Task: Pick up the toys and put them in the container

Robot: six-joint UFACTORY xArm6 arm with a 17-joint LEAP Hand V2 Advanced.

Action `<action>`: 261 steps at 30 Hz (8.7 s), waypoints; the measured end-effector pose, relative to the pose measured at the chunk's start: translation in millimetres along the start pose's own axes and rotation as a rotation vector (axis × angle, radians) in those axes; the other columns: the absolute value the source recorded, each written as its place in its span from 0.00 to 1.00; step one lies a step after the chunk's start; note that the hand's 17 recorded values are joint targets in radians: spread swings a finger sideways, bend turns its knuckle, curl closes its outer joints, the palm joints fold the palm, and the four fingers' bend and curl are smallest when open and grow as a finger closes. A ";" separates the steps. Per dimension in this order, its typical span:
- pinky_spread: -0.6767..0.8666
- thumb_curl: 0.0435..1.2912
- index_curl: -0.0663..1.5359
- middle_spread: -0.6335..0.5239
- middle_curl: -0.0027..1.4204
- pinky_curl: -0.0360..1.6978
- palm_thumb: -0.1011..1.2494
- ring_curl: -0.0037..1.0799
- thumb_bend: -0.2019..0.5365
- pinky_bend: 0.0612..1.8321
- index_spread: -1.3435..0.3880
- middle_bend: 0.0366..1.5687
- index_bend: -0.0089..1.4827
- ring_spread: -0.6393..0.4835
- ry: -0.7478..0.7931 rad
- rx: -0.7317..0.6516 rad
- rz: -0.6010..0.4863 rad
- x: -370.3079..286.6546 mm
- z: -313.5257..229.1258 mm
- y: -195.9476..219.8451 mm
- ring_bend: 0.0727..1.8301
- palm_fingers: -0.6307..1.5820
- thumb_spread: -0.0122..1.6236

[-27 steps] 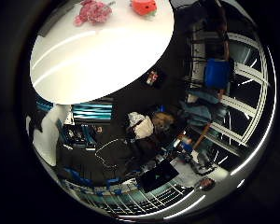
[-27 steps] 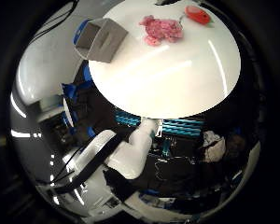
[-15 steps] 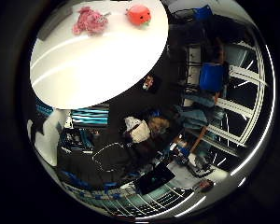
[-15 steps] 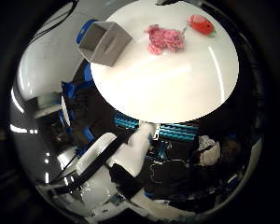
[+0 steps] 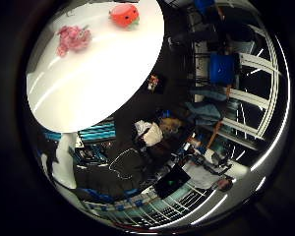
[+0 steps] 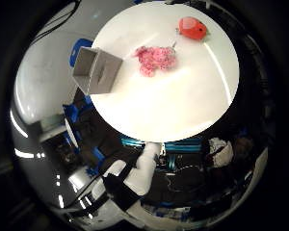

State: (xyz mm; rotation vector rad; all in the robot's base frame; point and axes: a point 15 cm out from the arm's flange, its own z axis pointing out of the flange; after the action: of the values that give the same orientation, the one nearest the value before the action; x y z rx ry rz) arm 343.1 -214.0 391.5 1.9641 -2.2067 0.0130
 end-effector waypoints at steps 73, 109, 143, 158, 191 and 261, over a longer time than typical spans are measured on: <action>0.22 0.24 0.42 0.29 0.58 0.38 0.65 0.60 0.28 0.66 0.56 0.67 0.61 0.31 0.014 -0.062 -0.111 -134.3 156.5 -107.2 0.66 0.81 0.65; 0.30 0.49 0.58 0.38 0.65 0.68 0.84 0.85 0.25 0.65 0.65 0.81 0.73 0.31 0.025 0.187 -0.296 -240.2 -135.2 -17.0 0.68 0.75 0.64; 0.28 0.50 0.58 0.40 0.65 0.72 0.79 0.88 0.25 0.60 0.64 0.79 0.72 0.31 -0.150 0.490 -0.438 -492.3 -97.3 -129.1 0.66 0.77 0.65; 0.09 0.35 0.47 0.35 0.50 0.47 0.57 0.60 0.24 0.50 0.59 0.59 0.24 0.32 -0.204 0.410 -0.426 -486.3 -96.7 -108.0 0.58 0.69 0.74; 0.74 0.17 0.25 0.71 0.19 0.22 0.40 0.24 0.25 0.17 0.56 0.09 0.13 0.80 -0.230 0.082 -0.272 -201.3 -59.5 2.0 0.07 0.31 0.74; 0.74 0.18 0.21 0.63 0.23 0.20 0.36 0.25 0.24 0.21 0.56 0.10 0.11 0.77 -0.111 0.358 0.110 54.7 131.0 -265.1 0.13 0.34 0.69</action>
State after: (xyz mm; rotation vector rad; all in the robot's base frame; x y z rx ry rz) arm 581.0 -317.7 239.6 2.0538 -2.5289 0.3451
